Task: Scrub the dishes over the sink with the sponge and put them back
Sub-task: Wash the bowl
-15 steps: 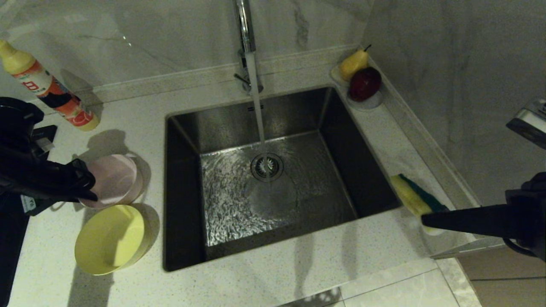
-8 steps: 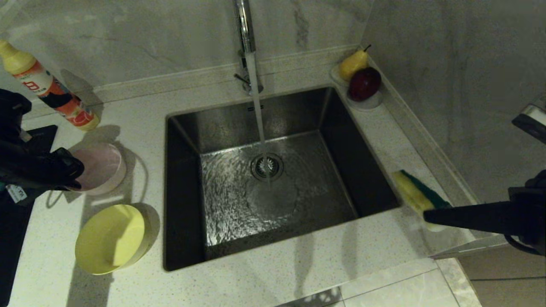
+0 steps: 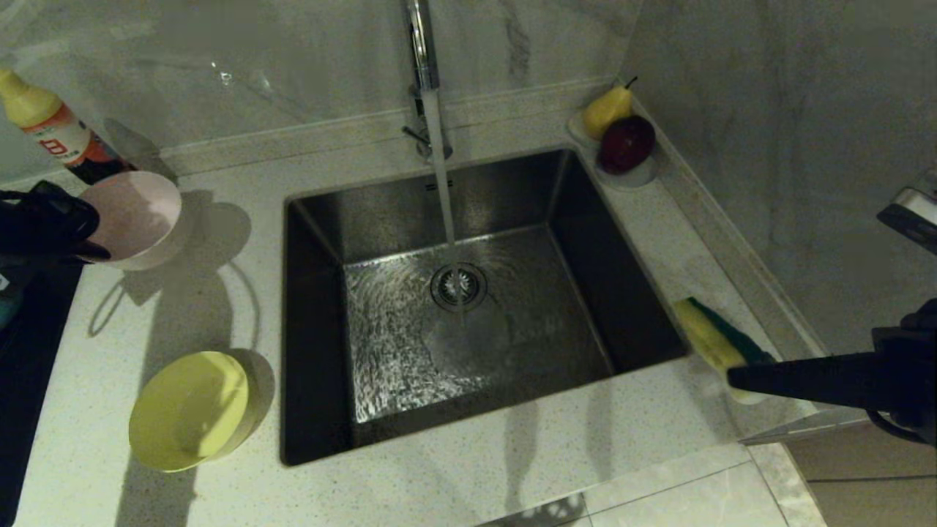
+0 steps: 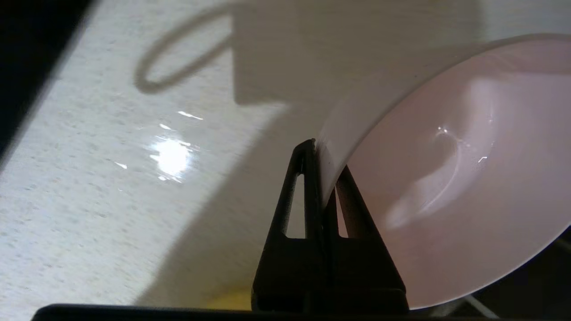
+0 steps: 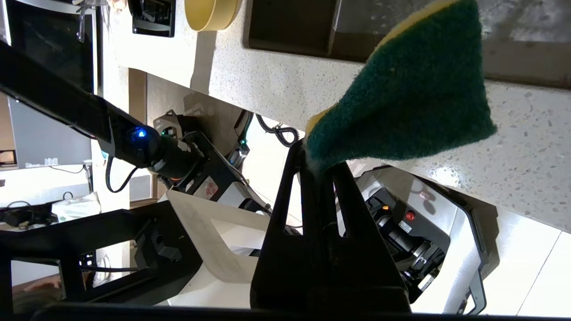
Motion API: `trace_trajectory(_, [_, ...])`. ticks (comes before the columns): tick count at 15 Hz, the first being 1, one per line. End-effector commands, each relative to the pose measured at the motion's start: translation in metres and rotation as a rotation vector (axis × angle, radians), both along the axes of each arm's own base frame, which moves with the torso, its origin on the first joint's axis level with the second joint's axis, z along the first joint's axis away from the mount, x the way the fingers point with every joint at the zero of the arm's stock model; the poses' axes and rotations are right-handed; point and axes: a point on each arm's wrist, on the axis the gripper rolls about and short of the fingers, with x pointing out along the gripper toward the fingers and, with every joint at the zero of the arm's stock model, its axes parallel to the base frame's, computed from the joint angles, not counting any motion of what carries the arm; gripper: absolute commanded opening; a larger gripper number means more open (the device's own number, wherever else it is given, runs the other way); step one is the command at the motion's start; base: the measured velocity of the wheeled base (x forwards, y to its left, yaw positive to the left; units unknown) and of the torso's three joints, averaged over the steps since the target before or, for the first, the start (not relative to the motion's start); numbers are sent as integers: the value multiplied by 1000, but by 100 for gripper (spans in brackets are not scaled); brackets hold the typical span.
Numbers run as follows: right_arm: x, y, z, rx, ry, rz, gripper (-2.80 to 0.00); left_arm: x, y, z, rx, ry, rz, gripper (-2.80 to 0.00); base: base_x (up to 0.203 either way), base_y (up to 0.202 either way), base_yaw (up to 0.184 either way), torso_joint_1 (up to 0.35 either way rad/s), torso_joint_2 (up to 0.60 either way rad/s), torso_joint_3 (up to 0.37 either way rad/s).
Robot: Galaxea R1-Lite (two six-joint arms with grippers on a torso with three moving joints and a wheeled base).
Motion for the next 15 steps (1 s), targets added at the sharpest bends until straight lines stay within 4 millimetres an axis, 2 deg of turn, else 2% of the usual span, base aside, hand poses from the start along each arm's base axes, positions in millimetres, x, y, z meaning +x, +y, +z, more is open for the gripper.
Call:
trace_trajectory(1, [0,0,0,3,3,4,-280,-13,-24,25,12,-86,-55,-280,0,0,0,0,0,0])
trace_trajectory(3, [0,1,-1,1,7,11,-280,-8,-46,39,33,-132,-85,-280,0,0,0,0,0,0])
trace_trajectory(5, [0,2,-2,2,10,25,-280,5,-74,41,78,-134,-111,-280,0,0,0,0,0,0])
trace_trajectory(9, [0,3,-3,0,16,28,-280,33,-148,31,149,-109,-214,-280,0,0,0,0,0,0])
trace_trajectory(12, [-2,1,-1,6,5,29,-280,42,-201,23,146,-105,-342,-280,0,0,0,0,0,0])
trace_trajectory(15, [-4,1,0,12,2,41,-280,54,-243,8,146,-101,-421,-280,0,0,0,0,0,0])
